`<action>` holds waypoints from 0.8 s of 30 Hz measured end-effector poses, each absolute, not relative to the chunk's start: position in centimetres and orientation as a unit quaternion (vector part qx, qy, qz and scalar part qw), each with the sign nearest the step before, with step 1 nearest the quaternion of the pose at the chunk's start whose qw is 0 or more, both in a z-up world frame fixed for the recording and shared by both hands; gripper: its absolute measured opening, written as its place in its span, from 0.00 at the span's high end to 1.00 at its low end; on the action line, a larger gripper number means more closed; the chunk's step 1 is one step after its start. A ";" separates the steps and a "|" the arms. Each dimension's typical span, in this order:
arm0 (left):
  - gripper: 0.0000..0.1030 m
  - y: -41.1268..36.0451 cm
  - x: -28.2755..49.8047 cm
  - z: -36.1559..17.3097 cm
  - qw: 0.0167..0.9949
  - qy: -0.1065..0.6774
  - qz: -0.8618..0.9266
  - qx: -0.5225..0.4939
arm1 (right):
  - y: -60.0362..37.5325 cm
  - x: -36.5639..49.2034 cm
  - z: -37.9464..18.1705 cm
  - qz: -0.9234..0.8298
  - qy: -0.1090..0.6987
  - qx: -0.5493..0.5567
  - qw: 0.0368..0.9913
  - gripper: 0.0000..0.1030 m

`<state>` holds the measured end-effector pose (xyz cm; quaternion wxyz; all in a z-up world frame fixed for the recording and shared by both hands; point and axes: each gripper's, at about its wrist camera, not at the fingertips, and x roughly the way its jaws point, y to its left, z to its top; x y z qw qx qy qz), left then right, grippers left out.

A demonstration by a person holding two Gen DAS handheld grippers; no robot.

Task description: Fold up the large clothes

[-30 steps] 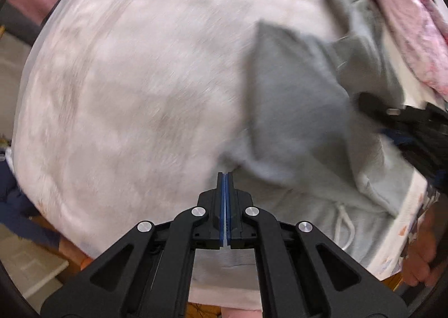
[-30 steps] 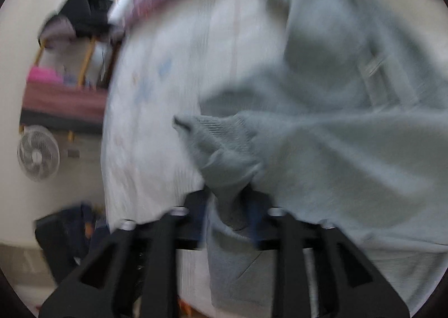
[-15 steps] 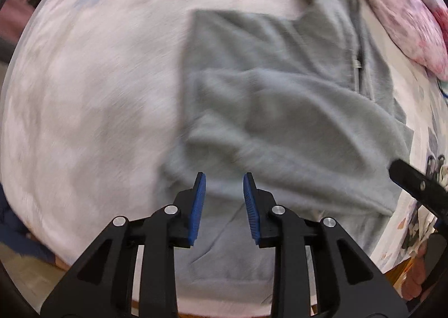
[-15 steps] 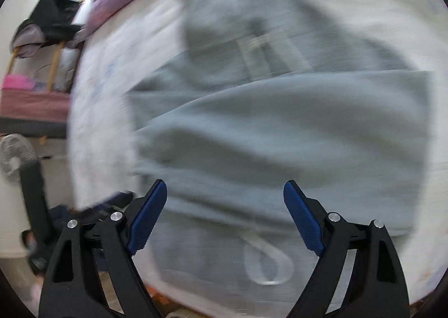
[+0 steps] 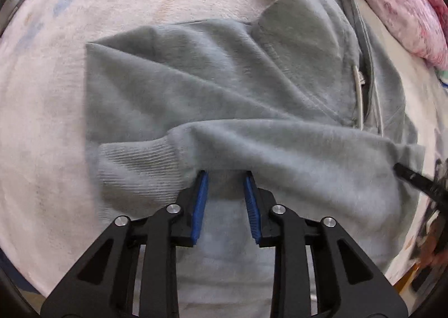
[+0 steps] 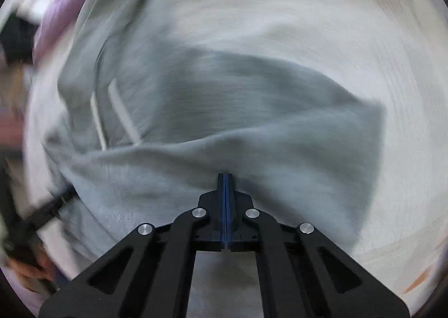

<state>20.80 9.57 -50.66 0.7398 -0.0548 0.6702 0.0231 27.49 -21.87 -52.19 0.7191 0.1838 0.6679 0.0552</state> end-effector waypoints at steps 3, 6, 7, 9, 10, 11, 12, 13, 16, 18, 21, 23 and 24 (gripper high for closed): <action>0.84 11.1 19.9 -50.5 0.737 0.673 0.024 -0.058 | -26.4 26.3 -51.4 0.023 0.662 0.206 0.721 1.00; 0.86 11.1 19.7 -49.9 0.725 0.687 0.038 -0.043 | -29.1 24.9 -50.2 -0.112 0.676 0.101 0.722 0.99; 0.86 10.9 19.6 -49.3 0.723 0.688 0.045 -0.033 | -30.3 23.9 -49.8 -0.102 0.676 0.154 0.714 0.99; 0.85 10.2 19.2 -48.1 0.726 0.686 0.051 -0.021 | -31.5 22.0 -48.7 -0.069 0.656 0.249 0.709 0.99; 0.84 9.5 18.7 -47.6 0.728 0.684 0.036 -0.020 | -31.2 21.2 -48.1 -0.061 0.655 0.252 0.709 0.99; 0.84 9.1 18.4 -47.3 0.728 0.684 0.027 -0.020 | -30.1 20.3 -47.3 -0.049 0.661 0.224 0.714 0.99; 0.84 8.8 18.1 -47.4 0.727 0.686 0.024 -0.018 | -29.3 19.8 -47.0 -0.038 0.662 0.214 0.717 0.99; 0.84 8.6 17.6 -47.6 0.725 0.689 0.021 -0.016 | -28.4 19.3 -46.9 -0.020 0.663 0.218 0.716 0.99; 0.85 8.5 16.1 -49.7 0.703 0.711 0.022 -0.017 | -25.9 18.7 -47.9 0.012 0.673 0.240 0.699 0.99; 0.85 8.6 15.1 -50.8 0.699 0.715 0.021 -0.018 | -24.0 19.0 -49.4 0.015 0.688 0.224 0.690 0.99; 0.85 8.8 14.1 -51.2 0.707 0.707 0.017 -0.010 | -23.0 18.1 -51.8 0.019 0.701 0.208 0.682 1.00; 0.85 9.0 13.0 -51.1 0.698 0.716 0.020 -0.015 | -24.4 16.6 -52.2 0.024 0.697 0.247 0.673 1.00; 0.85 9.0 12.8 -51.2 0.694 0.719 0.022 -0.019 | -25.3 15.9 -52.4 0.014 0.702 0.273 0.657 1.00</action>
